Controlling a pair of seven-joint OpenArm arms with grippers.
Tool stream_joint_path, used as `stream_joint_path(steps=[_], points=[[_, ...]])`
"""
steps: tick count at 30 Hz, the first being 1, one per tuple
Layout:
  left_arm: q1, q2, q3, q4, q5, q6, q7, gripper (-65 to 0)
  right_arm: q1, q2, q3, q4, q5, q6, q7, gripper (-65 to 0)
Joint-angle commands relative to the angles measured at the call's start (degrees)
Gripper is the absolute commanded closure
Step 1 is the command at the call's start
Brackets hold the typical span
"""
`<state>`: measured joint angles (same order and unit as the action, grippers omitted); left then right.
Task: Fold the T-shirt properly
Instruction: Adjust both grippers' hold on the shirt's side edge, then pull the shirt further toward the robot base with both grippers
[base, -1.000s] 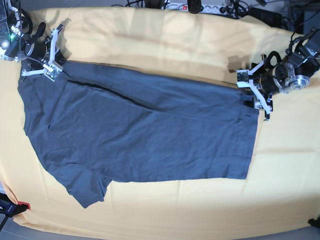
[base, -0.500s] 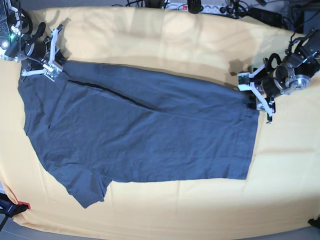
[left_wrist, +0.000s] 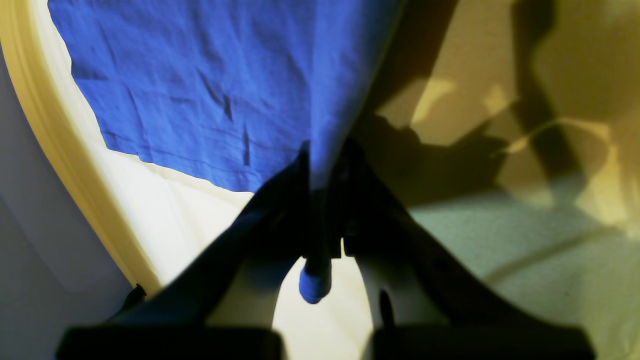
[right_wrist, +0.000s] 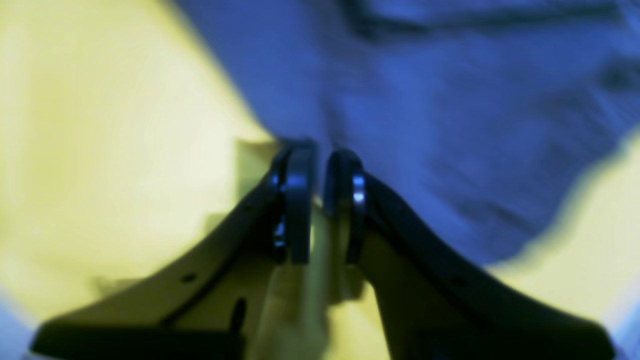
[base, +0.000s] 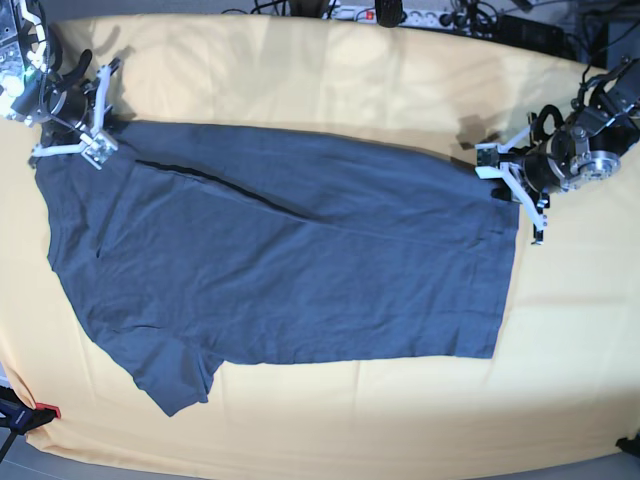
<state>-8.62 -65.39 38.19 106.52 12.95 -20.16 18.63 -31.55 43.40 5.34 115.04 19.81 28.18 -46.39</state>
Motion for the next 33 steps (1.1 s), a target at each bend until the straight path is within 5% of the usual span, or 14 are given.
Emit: stream_joint_path(steps=[1,4,9,14,20,23,27,33], points=[[-0.9,-1.3,-0.7,0.7,0.5,0.7,-0.1,0.0,0.1,1.1,0.5,0.7,-0.7,-0.6,0.7,-24.4],[-0.9,-1.4,-0.7,0.7,0.5,0.7,0.4,0.0,-0.7,1.1,0.5,0.7,-1.8,-0.3,1.2,-41.0],[-0.9,-1.5,-0.7,0.8,0.5,0.7,0.9,0.0,-2.3,1.1,0.5,0.7,-3.8,3.3,1.6,-41.3],[-0.9,-1.5,-0.7,0.8,0.5,0.7,1.0,0.0,-2.9,1.2,0.5,-1.5,-10.5,-1.2,6.4,-40.7],[-0.9,-1.5,-0.7,0.8,0.5,0.7,0.9,0.0,-2.9,1.3,0.5,-9.2,-15.9,-1.9,10.6,-40.5],[-0.9,-1.5,-0.7,0.8,0.5,0.7,0.9,0.0,-2.9,1.3,0.5,-9.5,-17.2,-1.9,10.6,-32.6],[-0.9,-1.7,-0.7,1.2,0.6,0.7,1.0,0.0,-2.9,1.6,0.5,-9.1,-17.3,-4.2,7.7,-2.3],[-0.9,-5.4,-0.7,4.7,3.6,0.7,0.9,0.0,-2.9,4.0,0.7,-5.0,-17.2,-5.2,3.7,0.0]])
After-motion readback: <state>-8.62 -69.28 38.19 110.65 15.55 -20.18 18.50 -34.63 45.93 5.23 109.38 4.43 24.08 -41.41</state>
